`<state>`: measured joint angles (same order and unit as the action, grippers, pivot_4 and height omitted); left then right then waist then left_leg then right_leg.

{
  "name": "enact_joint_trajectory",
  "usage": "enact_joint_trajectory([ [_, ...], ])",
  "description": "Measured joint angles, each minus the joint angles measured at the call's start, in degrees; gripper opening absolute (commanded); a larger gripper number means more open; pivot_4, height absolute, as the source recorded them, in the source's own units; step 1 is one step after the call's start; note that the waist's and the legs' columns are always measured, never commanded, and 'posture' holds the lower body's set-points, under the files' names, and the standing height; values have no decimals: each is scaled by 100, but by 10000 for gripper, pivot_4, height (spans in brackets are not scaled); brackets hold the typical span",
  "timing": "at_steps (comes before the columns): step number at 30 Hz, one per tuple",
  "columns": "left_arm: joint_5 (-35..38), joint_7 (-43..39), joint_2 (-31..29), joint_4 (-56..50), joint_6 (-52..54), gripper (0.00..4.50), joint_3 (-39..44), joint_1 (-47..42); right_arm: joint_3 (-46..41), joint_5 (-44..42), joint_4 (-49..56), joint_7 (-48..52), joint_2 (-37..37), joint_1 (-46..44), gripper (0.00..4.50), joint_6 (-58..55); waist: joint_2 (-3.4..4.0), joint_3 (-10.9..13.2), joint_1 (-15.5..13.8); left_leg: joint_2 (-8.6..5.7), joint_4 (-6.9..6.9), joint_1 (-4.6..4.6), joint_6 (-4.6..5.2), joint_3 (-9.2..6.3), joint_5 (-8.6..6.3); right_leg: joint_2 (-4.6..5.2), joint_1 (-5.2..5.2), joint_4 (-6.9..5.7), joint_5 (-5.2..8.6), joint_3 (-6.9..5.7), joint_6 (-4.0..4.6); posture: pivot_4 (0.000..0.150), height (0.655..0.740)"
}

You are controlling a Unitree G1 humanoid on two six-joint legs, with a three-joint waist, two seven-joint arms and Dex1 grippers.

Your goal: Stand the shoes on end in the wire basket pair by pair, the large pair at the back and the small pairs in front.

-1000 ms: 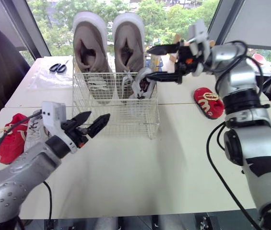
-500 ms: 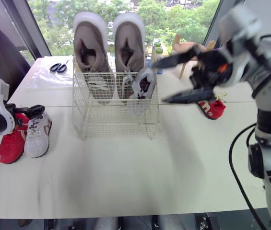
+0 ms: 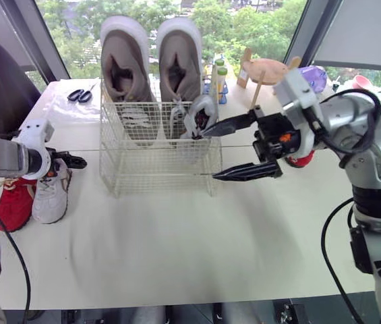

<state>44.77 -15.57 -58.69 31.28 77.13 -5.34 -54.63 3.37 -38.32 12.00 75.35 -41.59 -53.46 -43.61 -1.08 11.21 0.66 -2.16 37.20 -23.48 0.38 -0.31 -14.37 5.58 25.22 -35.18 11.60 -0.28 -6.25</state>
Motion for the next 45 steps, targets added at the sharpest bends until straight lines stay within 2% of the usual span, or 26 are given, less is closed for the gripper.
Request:
enact_joint_trajectory([
  [1, -244, -190, 69, 248, -43, 45000, -129, -145, -6, -30, 35, -74, 22, 9, 44007, -10, 0, 0, -2, -1, 0, 0, 0, 1, 0, 0, 0, 1, 0, 0, 0, 1500, 7400],
  [4, -1067, -748, 521, 1520, -756, 35868, -451, -690, -85, -98, 103, -373, 132, 61, 45000, -74, -3, -1, -11, -2, 5, 0, 2, 1, 1, -2, -2, -1, 0, -3, 0, 1500, 7400],
  [7, -1835, -1217, 844, 2622, -1508, 21453, -614, -1097, -112, -143, 187, -635, 208, 115, 45000, -128, -3, -2, -14, -3, 8, -1, 3, 4, 0, 0, -3, -3, 0, -2, -1, 1500, 7400],
  [11, -2558, -1574, 1046, 3464, -2132, 256, -612, -1431, -152, -185, 243, -865, 216, 135, 45000, -202, -3, -2, -62, -1, 15, -2, 5, 2, -1, 1, -6, -6, -1, -3, -2, 1500, 7400],
  [17, -3089, -1805, 1155, 3776, -2389, 256, -361, -1604, -188, -287, 347, -1102, 207, 258, 45000, -241, -9, -1, -126, 1, 25, -3, 8, 0, -3, 2, -9, -8, -2, -3, -4, 1500, 7400],
  [20, -3081, -1651, 1005, 3373, -1996, 256, 47, -1721, -198, -306, 349, -1160, 149, 284, 45000, -279, -35, 8, -113, 6, 31, -27, 8, -7, -2, -1, 11, -12, -3, -8, -4, 1500, 7400],
  [23, -2798, -1060, 721, 1547, -829, 256, 1262, -1746, -316, -413, 300, -1271, 36, 292, 45000, -478, -47, 9, -72, 8, 77, -96, 14, -25, -7, 2, 53, -24, -7, -17, -12, 1500, 7400],
  [24, -2693, -637, 999, 448, -294, 256, 2244, -1716, -424, -499, 277, -1296, -11, 347, 45000, -580, -48, 9, -86, 5, 80, -102, 19, -25, -10, 9, 51, -21, -14, -15, -24, 1500, 7400],
  [26, -2471, -203, 1762, -1627, 515, 256, 3585, -1695, -434, -606, 247, -1305, -2, 358, 45000, -707, -50, 8, -120, 2, 93, -104, 24, -26, -15, 13, 36, -6, -22, -15, -37, 1500, 7400],
  [27, -2354, 14, 2340, -3195, 846, 256, 4178, -1578, -430, -654, 244, -1303, -4, 362, 45000, -737, -48, 7, -114, -5, 93, -99, 27, -20, -18, 23, 26, 5, -28, -12, -46, 1500, 7400],
  [29, -2235, 264, 3092, -5043, 1164, 256, 4754, -1505, -454, -716, 172, -1313, -6, 339, 45000, -780, -49, 7, -98, -12, 95, -95, 24, -7, -18, 29, 22, 9, -29, -10, -49, 1500, 7400],
  [30, -2137, 378, 3671, -6165, 1332, 256, 5134, -1515, -505, -797, 10, -1332, 26, 271, 45000, -846, -49, 7, -92, -13, 95, -92, 20, -5, -15, 28, 22, 10, -30, -10, -50, 1500, 7400],
  [33, -1775, 286, 4333, -7386, 1212, 256, 5321, -1294, -614, -878, -280, -1348, 194, 30, 45000, -844, -44, 5, -98, -7, 89, -73, 17, -8, -14, 19, 19, 5, -30, -10, -47, 1500, 7400],
  [36, -1410, 103, 4854, -7874, 722, 256, 5045, -666, -557, -851, -397, -1270, 225, -81, 45000, -808, -44, 5, -117, 4, 85, -55, 11, -11, -10, 3, 7, 3, -37, -8, -33, 1500, 7400],
  [39, -1452, 93, 5206, -7800, -271, 256, 4248, 92, -428, -803, -471, -1227, 270, -116, 45000, -817, -44, 4, -130, 4, 89, -51, 11, -6, -8, 1, 1, 5, -42, -2, -25, 1500, 7400],
  [42, -1575, 58, 5729, -7276, -1579, 256, 3509, 713, -387, -806, -481, -1346, 443, -174, 45000, -866, -44, 4, -139, 2, 92, -53, 14, -5, -8, 3, 1, 9, -43, 0, -25, 1500, 7400],
  [45, -1712, -46, 5766, -6752, -2695, 256, 3081, 975, -433, -930, -317, -1484, 442, -179, 45000, -1033, -43, 4, -135, 4, 92, -59, 20, -4, -12, 3, 9, 10, -43, 0, -24, 1500, 7400],
])
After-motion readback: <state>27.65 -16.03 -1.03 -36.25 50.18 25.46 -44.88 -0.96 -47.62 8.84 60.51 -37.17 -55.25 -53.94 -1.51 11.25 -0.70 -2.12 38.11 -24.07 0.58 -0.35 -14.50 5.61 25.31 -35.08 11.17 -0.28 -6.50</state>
